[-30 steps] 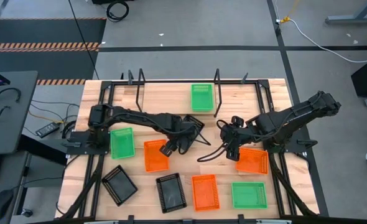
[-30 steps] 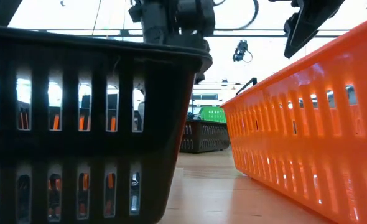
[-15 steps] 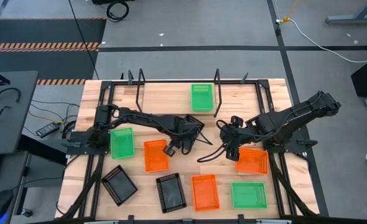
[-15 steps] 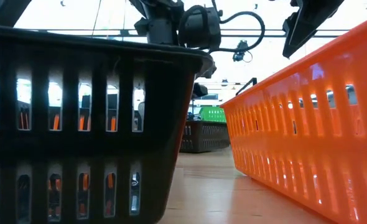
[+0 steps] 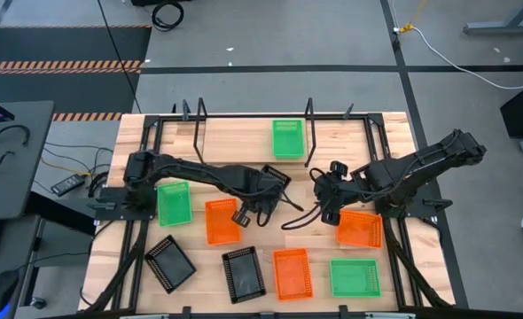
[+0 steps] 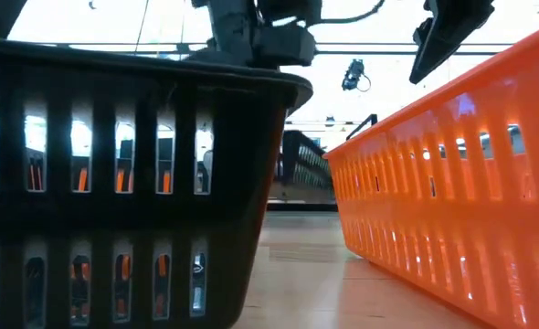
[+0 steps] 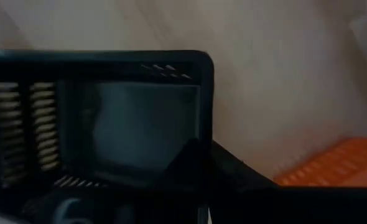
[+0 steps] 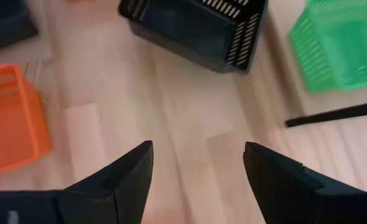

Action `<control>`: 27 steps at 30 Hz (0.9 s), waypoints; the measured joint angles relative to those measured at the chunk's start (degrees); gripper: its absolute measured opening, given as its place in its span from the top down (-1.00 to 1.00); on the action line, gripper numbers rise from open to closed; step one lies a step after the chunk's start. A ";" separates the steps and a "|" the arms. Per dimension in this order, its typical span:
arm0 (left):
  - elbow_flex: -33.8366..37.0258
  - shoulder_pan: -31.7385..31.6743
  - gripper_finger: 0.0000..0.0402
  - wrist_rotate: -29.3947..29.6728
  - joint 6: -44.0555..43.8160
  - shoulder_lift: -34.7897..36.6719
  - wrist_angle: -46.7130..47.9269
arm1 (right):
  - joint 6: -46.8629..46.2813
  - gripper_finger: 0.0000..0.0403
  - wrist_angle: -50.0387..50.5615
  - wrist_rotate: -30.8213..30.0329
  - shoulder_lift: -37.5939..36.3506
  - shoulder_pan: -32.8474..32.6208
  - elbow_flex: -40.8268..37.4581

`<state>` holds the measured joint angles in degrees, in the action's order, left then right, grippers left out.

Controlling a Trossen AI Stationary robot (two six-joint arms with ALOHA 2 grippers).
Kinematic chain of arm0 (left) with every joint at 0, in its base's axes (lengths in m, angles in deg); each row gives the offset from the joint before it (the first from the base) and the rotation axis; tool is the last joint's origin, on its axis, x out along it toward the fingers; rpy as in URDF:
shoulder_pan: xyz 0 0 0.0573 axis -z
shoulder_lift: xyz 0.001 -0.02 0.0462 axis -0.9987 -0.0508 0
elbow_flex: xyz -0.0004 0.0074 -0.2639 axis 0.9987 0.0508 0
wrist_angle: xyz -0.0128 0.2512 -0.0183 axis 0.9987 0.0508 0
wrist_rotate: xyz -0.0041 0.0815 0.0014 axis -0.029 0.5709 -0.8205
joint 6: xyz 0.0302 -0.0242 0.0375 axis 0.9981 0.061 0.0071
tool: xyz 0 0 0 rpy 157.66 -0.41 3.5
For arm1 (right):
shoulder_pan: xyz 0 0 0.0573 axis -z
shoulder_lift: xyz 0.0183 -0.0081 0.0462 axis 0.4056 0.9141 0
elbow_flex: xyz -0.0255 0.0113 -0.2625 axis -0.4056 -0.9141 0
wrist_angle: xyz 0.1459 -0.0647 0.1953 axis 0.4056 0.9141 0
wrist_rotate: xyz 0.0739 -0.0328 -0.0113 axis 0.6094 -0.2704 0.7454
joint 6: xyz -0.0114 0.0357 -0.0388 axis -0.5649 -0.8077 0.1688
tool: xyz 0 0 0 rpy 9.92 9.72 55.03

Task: Stack baskets on shelf by color
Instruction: Put the top black bin on the shelf

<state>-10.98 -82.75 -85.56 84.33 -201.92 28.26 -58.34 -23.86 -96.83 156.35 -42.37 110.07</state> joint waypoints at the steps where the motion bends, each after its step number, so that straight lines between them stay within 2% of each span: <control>1: -0.44 0.15 0.95 0.19 -1.00 0.65 0.84 | 0.12 -0.26 -0.35 -0.76 -0.03 0.12 0.00; 8: -1.57 0.27 0.95 6.97 -6.45 6.60 8.20 | 0.94 -0.26 -4.54 -4.85 -0.12 2.08 0.00; 15: -1.22 -4.66 0.95 11.33 -10.02 10.23 15.06 | 7.26 -0.26 -14.66 -5.95 -0.12 4.05 0.00; 19: -1.18 -12.13 0.95 6.91 -7.42 10.58 15.18 | 7.65 -0.26 -18.52 -7.77 -0.01 4.64 0.02; 23: -1.18 -19.90 0.95 5.00 -5.07 10.57 14.26 | 7.65 -0.26 -18.58 -10.11 0.03 4.75 0.02; 27: -1.18 -26.12 0.95 0.57 -3.69 10.64 11.47 | 7.65 -0.26 -17.61 -10.59 0.03 4.73 0.02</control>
<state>-12.16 -108.87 -85.00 80.65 -191.28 39.72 -50.69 -41.47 -107.43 156.38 -37.64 110.09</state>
